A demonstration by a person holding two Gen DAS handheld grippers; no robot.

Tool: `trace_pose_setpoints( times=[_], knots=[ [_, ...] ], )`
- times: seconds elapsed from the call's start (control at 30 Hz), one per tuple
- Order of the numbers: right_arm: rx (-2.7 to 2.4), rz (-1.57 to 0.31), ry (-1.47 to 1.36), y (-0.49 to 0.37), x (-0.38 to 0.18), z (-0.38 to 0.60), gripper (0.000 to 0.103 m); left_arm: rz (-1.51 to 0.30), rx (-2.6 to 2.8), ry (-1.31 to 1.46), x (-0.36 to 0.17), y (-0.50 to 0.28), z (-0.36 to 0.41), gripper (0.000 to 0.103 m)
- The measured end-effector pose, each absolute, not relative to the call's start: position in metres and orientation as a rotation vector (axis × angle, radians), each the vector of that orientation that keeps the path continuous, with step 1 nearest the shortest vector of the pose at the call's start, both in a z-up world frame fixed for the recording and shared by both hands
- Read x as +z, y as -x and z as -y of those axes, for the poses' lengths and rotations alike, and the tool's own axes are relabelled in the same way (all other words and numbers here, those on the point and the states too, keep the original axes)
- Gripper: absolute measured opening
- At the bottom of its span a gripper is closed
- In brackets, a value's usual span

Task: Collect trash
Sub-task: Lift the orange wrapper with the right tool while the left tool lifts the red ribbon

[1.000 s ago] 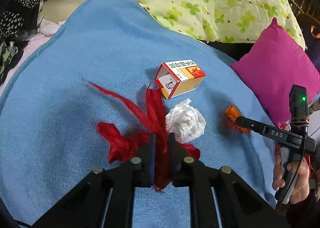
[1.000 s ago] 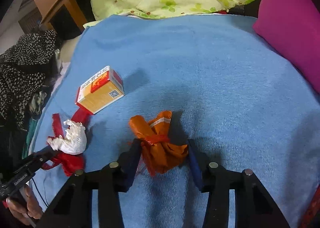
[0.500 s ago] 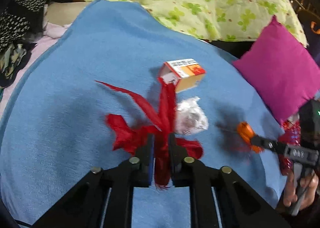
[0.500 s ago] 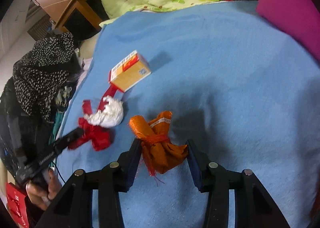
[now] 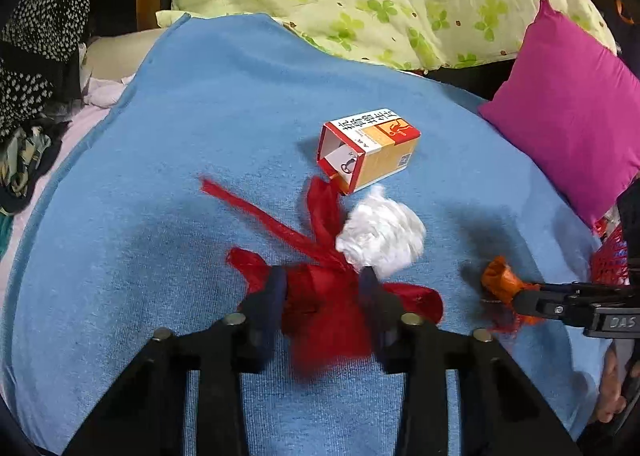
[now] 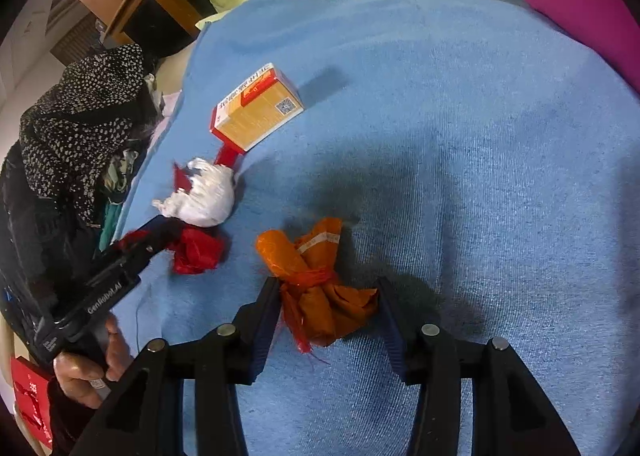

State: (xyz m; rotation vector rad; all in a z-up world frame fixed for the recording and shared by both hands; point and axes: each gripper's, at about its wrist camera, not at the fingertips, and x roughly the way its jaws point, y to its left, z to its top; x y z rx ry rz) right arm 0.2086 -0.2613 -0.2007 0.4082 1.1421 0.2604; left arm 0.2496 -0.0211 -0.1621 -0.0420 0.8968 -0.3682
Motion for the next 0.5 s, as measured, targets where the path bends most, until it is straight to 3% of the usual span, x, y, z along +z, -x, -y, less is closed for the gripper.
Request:
trace_pose_setpoints(
  times=[0.07,0.43,0.5],
  knots=[
    [0.260,-1.141,-0.395,-0.2084,-0.2008,0.2595,0.056,-0.896,-0.367,0.045,-0.1610,-0.2485,0.0185,0.010],
    [0.251,-1.123,-0.394,-0.2053,-0.2013,0.2565,0.058,-0.911,-0.391,0.076,-0.1584,-0.2437,0.0174,0.007],
    [0.244,-1.120,-0.386,-0.2053,-0.2005,0.2555,0.057,-0.912,-0.400,0.083,-0.1583,-0.2448,0.0180,0.011]
  ],
)
